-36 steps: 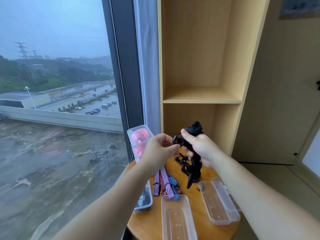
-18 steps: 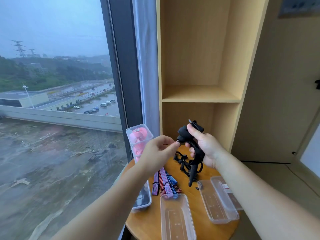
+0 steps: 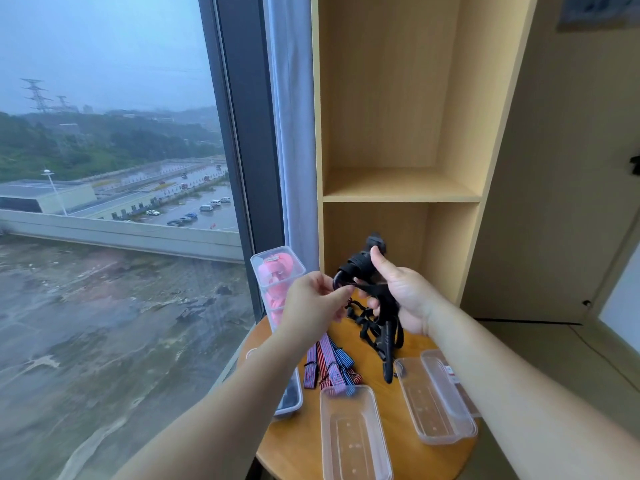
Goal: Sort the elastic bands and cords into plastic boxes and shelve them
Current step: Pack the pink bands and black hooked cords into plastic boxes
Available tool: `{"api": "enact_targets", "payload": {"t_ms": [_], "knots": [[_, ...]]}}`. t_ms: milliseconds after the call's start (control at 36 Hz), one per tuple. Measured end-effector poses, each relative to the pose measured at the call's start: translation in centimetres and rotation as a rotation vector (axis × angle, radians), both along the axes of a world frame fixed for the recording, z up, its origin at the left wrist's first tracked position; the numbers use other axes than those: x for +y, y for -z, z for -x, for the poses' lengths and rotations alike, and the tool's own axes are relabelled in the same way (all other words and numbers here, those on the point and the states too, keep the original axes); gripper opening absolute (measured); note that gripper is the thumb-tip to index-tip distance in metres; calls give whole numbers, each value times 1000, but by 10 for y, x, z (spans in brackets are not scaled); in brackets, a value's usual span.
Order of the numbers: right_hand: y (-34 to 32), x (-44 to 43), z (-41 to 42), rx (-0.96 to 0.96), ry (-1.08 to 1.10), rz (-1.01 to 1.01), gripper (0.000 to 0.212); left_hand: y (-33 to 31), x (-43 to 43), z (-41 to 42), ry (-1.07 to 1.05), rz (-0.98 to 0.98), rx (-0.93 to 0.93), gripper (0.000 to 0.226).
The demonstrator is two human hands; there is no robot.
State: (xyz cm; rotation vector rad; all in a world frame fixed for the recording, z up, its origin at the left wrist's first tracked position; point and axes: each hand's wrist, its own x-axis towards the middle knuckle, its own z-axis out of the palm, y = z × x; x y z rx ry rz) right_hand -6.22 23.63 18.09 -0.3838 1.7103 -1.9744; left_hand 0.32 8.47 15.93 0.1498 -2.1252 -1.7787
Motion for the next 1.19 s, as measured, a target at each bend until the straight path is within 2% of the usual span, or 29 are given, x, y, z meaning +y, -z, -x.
{"api": "enact_targets", "payload": {"t_ms": [83,139,194,222,306,389,500,583,667,750,833,944,1000,1111,1195], "knots": [[-2,1,-1,-6,29,-50,65,1,0,0,-138,196,45,33],[-2,1,-1,-11,67,-59,60,4,-1,1,-203,392,97,37],[-1,0,0,-22,92,-37,49,7,0,2,-190,534,132,40],[0,1,0,-18,100,-20,44,9,0,2,-127,517,128,37],[1,3,1,31,129,18,40,8,2,-2,177,203,25,19],[2,6,3,74,133,9,43,-1,2,-5,291,-146,-112,41],[0,5,3,104,105,24,42,-7,-1,-6,389,-527,-223,34],[0,3,1,127,91,11,41,-7,-1,-5,447,-697,-266,33],[-1,1,0,139,85,8,41,-6,-1,-3,436,-767,-257,21],[-2,0,-1,148,70,-50,48,-5,-2,-1,347,-690,-211,9],[-3,-1,-3,129,49,-151,59,0,-3,2,257,-486,-125,24],[-1,0,-1,115,37,-217,61,1,-5,5,118,-187,-23,25],[-1,2,0,114,16,-231,58,0,-8,5,81,-95,-11,26],[-2,11,-1,102,-177,-208,34,-2,-10,4,-17,103,26,29],[-4,17,-1,143,-254,-286,43,-4,-11,3,-103,221,45,32]]}}
